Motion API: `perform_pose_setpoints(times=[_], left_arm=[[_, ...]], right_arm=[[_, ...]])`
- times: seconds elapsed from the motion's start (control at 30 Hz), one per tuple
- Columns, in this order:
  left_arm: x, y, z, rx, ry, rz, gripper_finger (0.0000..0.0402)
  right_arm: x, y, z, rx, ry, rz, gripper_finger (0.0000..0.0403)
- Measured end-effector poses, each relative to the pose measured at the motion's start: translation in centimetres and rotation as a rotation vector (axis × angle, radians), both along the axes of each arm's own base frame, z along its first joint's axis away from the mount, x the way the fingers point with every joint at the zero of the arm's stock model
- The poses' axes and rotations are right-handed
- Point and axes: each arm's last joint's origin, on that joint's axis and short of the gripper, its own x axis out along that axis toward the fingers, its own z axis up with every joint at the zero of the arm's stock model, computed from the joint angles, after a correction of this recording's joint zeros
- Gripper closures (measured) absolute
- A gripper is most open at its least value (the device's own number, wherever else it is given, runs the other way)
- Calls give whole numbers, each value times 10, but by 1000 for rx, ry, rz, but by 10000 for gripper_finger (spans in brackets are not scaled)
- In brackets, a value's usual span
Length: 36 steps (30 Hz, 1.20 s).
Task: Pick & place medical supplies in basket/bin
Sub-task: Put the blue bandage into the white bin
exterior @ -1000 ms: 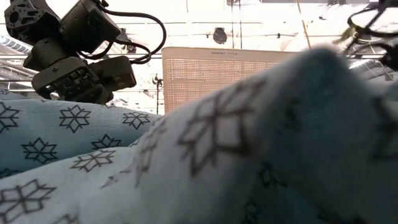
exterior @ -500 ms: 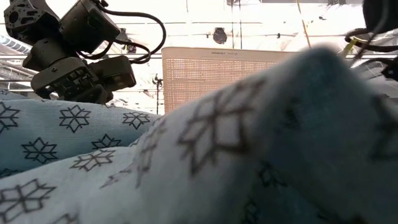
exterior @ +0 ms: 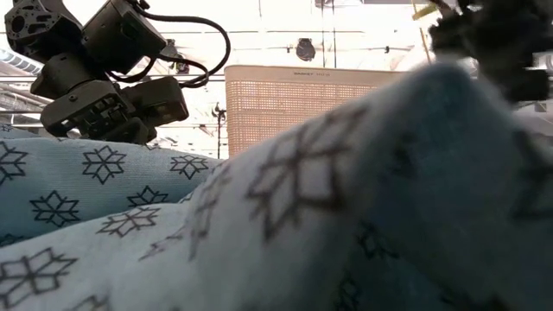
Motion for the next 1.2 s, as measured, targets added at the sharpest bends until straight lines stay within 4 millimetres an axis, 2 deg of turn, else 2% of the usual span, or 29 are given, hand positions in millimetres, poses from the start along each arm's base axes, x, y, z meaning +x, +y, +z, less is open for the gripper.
perform_pose_setpoints(times=[0.13,0.33,0.47,0.73,0.97,1.1,1.2], left_arm=[[0,0,0,-1,-2,1,158],[1,0,1,-3,-13,2,158],[1,0,1,-3,-15,2,158],[1,0,1,0,-16,-1,158],[1,0,1,-1,-16,0,158],[1,0,1,-1,-18,-1,158],[1,0,1,-1,-17,-1,158]], right_arm=[[22,0,-3,-75,-128,65,237],[45,-14,-27,-165,-65,107,240],[52,-26,-37,-252,-29,111,240],[61,-37,-55,-288,53,128,239],[74,-34,-66,-296,14,164,193],[73,-35,-67,-302,24,170,164],[72,-35,-69,-299,35,168,157]])
